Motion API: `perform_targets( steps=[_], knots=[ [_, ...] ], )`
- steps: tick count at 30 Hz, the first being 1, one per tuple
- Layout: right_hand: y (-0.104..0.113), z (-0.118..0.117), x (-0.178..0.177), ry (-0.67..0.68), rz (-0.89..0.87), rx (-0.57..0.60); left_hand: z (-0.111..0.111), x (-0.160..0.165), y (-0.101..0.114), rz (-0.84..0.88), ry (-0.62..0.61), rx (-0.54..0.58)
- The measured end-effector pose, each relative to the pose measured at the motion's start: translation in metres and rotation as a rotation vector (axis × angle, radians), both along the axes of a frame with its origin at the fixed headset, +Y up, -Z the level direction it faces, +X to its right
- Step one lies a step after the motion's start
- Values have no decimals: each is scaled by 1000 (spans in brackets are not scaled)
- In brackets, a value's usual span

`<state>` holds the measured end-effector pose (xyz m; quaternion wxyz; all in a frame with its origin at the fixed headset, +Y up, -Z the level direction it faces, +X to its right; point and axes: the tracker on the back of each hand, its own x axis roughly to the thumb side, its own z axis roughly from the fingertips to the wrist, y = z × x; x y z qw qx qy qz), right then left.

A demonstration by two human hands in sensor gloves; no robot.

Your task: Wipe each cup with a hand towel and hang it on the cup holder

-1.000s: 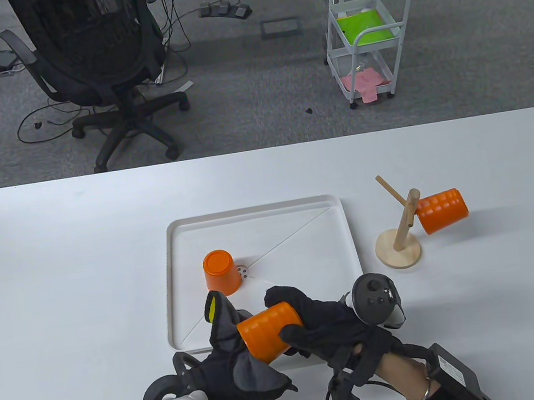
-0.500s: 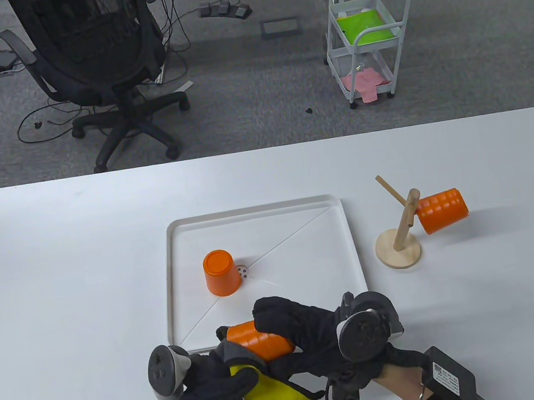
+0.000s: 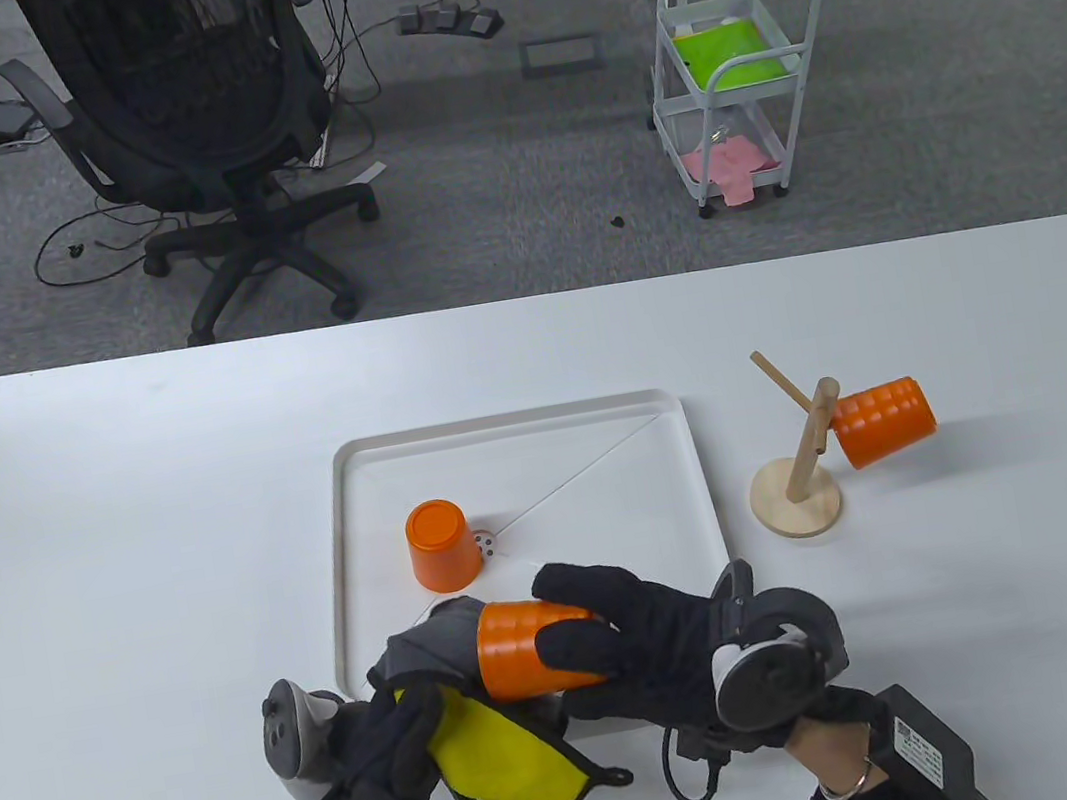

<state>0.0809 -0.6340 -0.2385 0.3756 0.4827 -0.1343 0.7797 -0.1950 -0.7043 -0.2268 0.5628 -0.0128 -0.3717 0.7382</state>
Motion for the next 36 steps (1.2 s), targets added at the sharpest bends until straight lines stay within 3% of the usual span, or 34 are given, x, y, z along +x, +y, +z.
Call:
perform_targets(
  steps=[2, 5, 8, 15, 23, 26, 29, 36],
  knots=[
    [-1, -7, 3, -17, -88, -148, 5, -2, 3, -65, 117, 89],
    [-9, -15, 6, -5, -210, -432, 15, 5, 11, -333, 296, 330],
    [-19, -19, 4, 15, -206, -693, 23, 18, 12, -498, 313, 485],
    [-34, -20, -8, 4, 75, -780, 34, 43, 6, -830, 307, 716],
    [-38, -10, -26, 29, 101, -650, 29, 37, 3, -631, 211, 538],
    [-32, -7, -27, 48, 117, -551, 24, 35, 1, -499, 118, 402],
    [-26, -3, -28, 66, 162, -389, 18, 33, -3, -305, -13, 222],
    [-17, 9, -29, 80, 204, -64, 8, 29, -11, -38, -229, -27]
  ],
)
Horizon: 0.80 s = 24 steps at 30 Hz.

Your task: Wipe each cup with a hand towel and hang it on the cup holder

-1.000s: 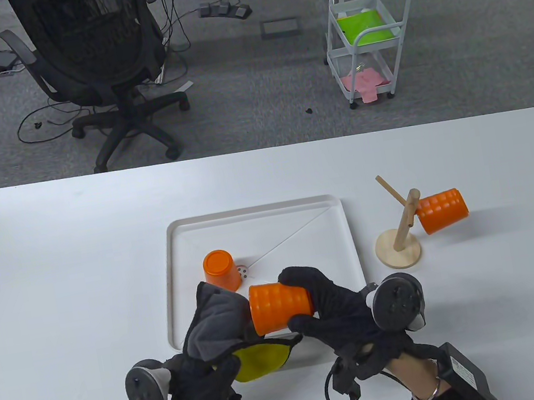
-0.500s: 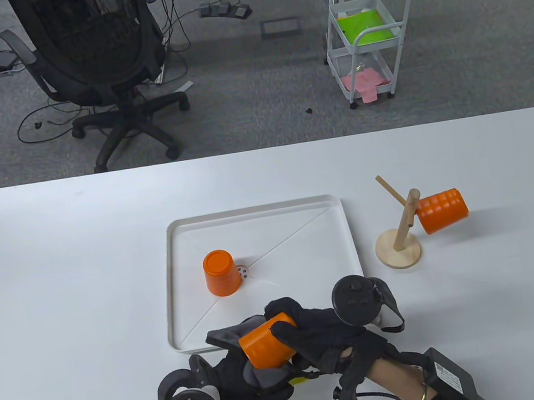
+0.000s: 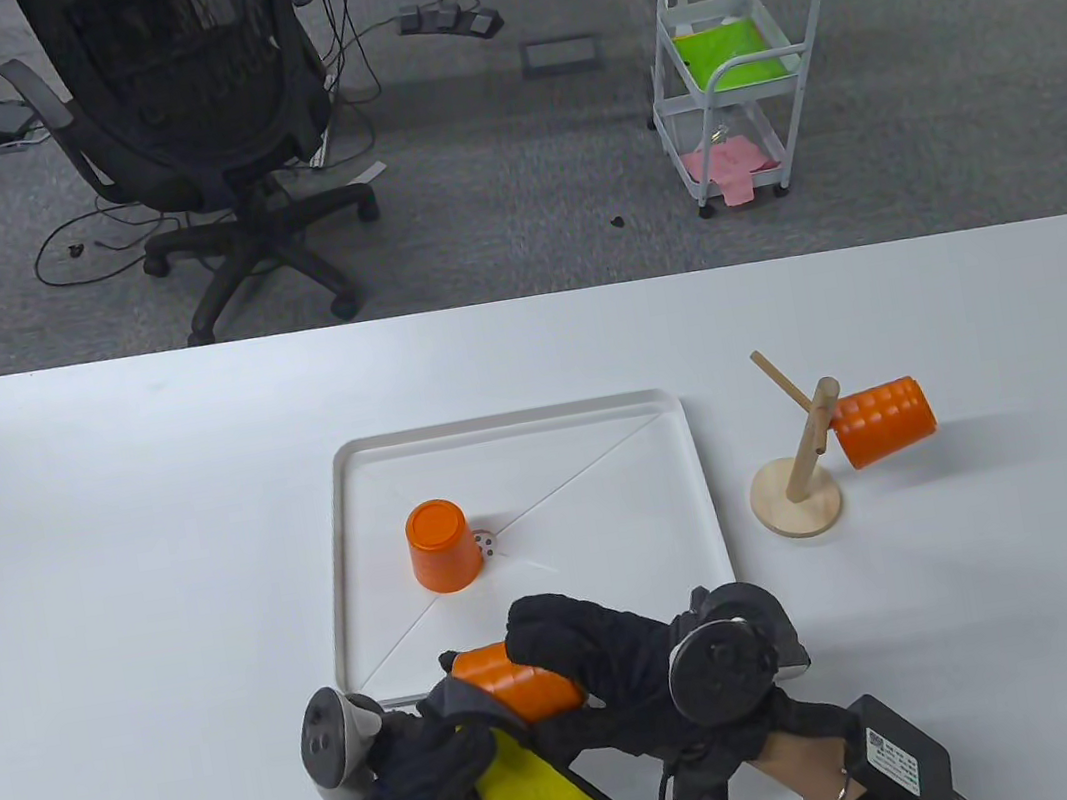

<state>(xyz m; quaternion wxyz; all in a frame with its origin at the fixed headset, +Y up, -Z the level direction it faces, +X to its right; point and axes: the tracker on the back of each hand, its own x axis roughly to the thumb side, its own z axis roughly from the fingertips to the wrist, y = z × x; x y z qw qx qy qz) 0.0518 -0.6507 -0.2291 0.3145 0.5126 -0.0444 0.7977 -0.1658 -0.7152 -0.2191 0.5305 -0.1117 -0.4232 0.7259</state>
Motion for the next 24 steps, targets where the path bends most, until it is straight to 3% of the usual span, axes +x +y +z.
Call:
perform_targets(
  steps=[3, 8, 10, 14, 16, 20, 22, 24],
  knots=[
    [6, 7, 2, -6, 35, 152, -3, -1, -2, 47, -52, -79],
    [17, 18, 7, -89, 114, 396, -5, -7, 0, 55, -13, -75],
    [22, 15, 14, -97, 83, 369, -6, -11, 1, 65, 16, -60],
    [29, 1, 35, -117, -110, 193, -3, -20, 12, 43, 140, 58],
    [28, -6, 41, -169, -202, 90, 2, -23, 19, -30, 246, 182],
    [21, -11, 36, -225, -218, 11, 10, -22, 29, -208, 369, 413],
    [16, -10, 30, -193, -187, 19, 11, -19, 28, -240, 372, 430],
    [13, -7, 22, -138, -171, 24, 9, -20, 24, -192, 359, 370]
  ],
)
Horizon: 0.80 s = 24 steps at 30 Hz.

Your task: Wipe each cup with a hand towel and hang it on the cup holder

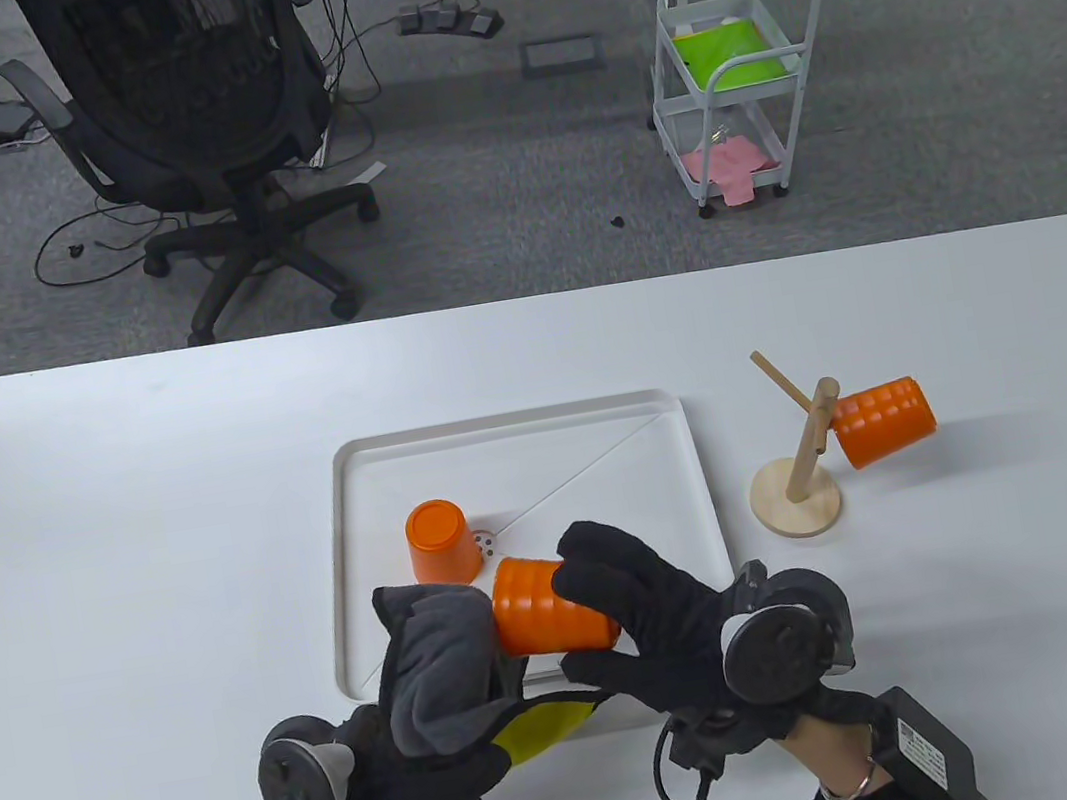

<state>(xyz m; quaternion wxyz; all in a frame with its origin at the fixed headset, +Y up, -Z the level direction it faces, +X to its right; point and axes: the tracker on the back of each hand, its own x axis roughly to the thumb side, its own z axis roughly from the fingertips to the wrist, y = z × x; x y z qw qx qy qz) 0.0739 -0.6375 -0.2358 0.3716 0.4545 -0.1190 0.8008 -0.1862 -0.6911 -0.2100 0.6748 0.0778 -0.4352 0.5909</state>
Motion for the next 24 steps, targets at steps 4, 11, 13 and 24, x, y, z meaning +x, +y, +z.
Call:
perform_targets(
  steps=[4, 11, 13, 24],
  knots=[
    [-3, 11, -14, 45, 99, 102, -5, -2, -6, 146, -72, -139],
    [-7, 40, -35, 35, 284, 441, -11, 9, -30, 261, -191, -471],
    [-6, 46, -37, -34, 365, 562, -11, 13, -37, 300, -242, -574],
    [-7, 41, -38, -97, 283, 473, -9, 14, -32, 214, -175, -455]
  ],
)
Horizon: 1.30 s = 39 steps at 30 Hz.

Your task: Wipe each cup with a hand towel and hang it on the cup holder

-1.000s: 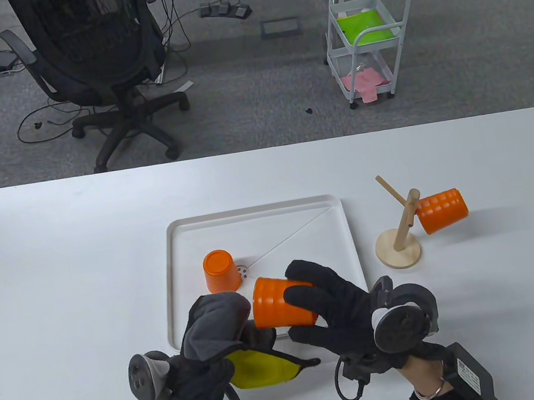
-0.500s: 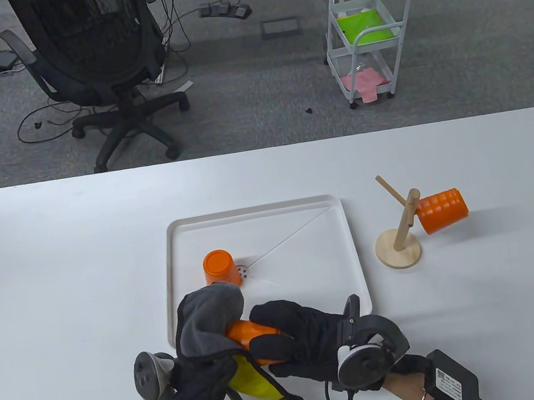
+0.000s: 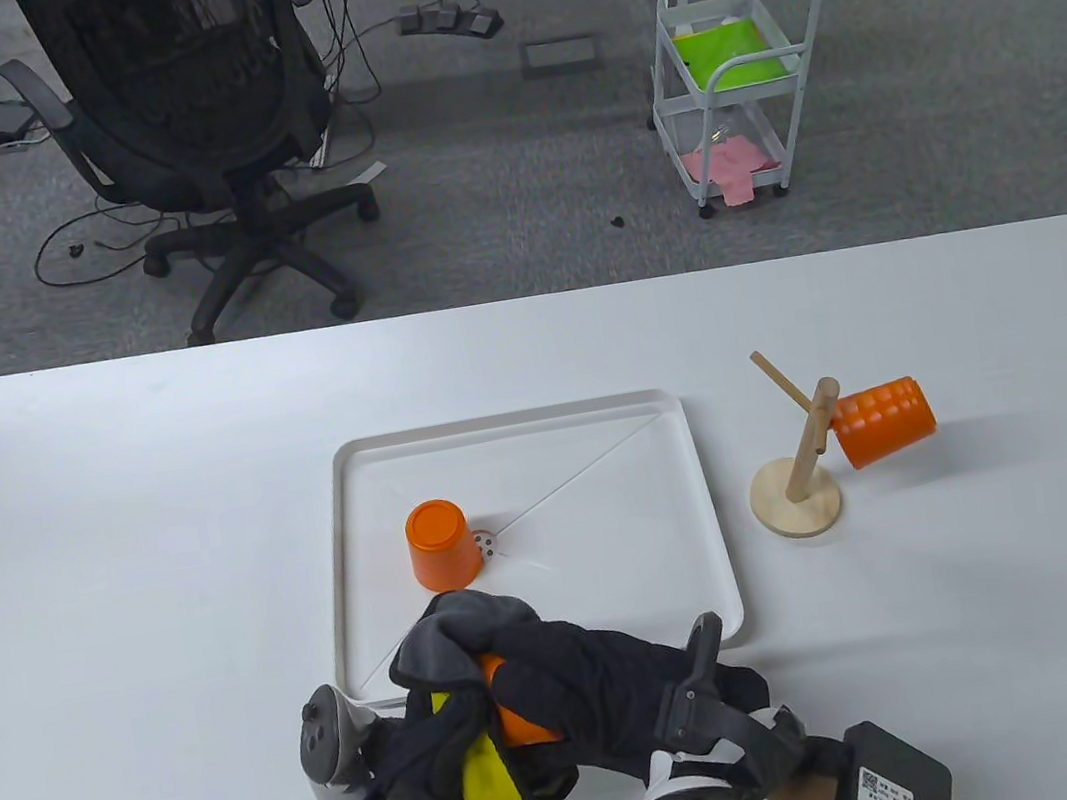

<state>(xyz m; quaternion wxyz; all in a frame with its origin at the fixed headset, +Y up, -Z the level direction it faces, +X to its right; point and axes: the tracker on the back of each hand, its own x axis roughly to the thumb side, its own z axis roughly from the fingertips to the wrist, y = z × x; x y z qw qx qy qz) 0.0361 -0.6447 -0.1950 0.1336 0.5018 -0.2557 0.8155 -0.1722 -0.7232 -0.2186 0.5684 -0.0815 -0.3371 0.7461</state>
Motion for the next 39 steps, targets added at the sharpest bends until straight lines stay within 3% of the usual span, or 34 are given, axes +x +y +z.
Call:
perform_targets(
  steps=[4, 6, 9, 10, 13, 16, 19, 21, 24, 30, 36, 39],
  knots=[
    [-3, -12, 4, -32, -96, -161, 7, -2, 12, -154, 174, 230],
    [-7, -24, 8, -9, -151, -326, 14, -2, 19, -261, 286, 380],
    [-19, -45, 12, 117, -250, -791, 27, 1, 32, -458, 462, 663],
    [-27, -52, 13, 157, -280, -1001, 32, 3, 37, -553, 527, 795],
    [-46, -59, 14, 193, -297, -1457, 41, 8, 43, -746, 595, 1038],
    [-59, -64, 14, 180, -279, -1656, 45, 13, 41, -808, 568, 1132],
    [-64, -64, 15, 181, -283, -1743, 45, 14, 41, -839, 587, 1166],
    [-62, -65, 15, 181, -290, -1713, 40, 11, 41, -806, 548, 1077],
    [-47, -65, 19, 200, -308, -1518, 29, 3, 38, -646, 512, 820],
    [-2, -43, 25, 50, -180, -765, 5, -9, 17, -144, 210, 221],
    [8, -10, 13, 38, 46, -148, -4, -2, -1, 76, -46, -59],
    [6, 3, 6, 38, 114, 8, -6, 1, -11, 94, -110, -149]
  ],
)
